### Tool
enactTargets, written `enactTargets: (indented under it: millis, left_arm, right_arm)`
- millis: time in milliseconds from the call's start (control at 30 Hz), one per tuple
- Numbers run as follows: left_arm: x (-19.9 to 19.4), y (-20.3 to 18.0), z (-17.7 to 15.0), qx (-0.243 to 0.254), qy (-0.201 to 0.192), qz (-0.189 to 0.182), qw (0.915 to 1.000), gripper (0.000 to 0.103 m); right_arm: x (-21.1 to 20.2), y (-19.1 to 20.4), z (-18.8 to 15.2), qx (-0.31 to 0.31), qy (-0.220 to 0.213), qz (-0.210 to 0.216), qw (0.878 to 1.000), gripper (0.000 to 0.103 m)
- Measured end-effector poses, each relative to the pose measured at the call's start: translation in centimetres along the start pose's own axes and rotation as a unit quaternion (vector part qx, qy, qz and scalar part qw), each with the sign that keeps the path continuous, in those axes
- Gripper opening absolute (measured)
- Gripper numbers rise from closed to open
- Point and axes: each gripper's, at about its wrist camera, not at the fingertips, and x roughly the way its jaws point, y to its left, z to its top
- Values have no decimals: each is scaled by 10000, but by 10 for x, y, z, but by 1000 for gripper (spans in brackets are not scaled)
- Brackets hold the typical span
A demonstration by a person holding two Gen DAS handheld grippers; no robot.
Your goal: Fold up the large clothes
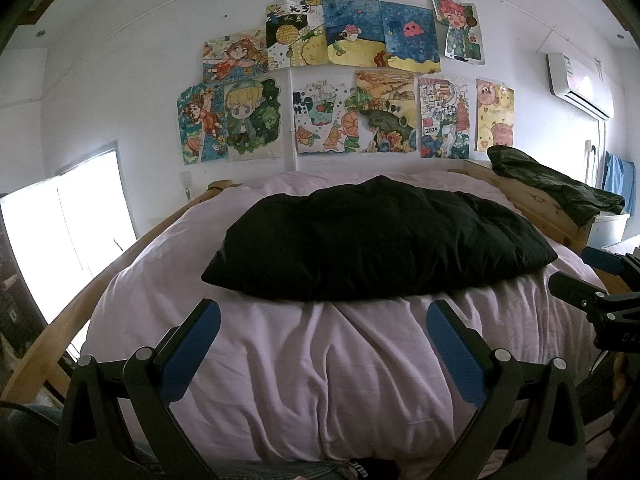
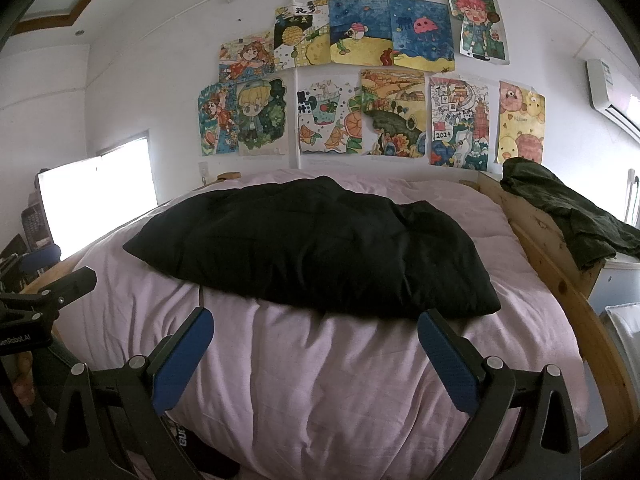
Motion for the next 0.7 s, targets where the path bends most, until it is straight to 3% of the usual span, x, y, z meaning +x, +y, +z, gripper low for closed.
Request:
enactTargets:
  millis: [700]
  left_arm:
    - [0, 1, 0, 10, 4, -3, 10000, 101]
  right_arm:
    - [0, 0, 1, 12, 5, 0, 10000, 103]
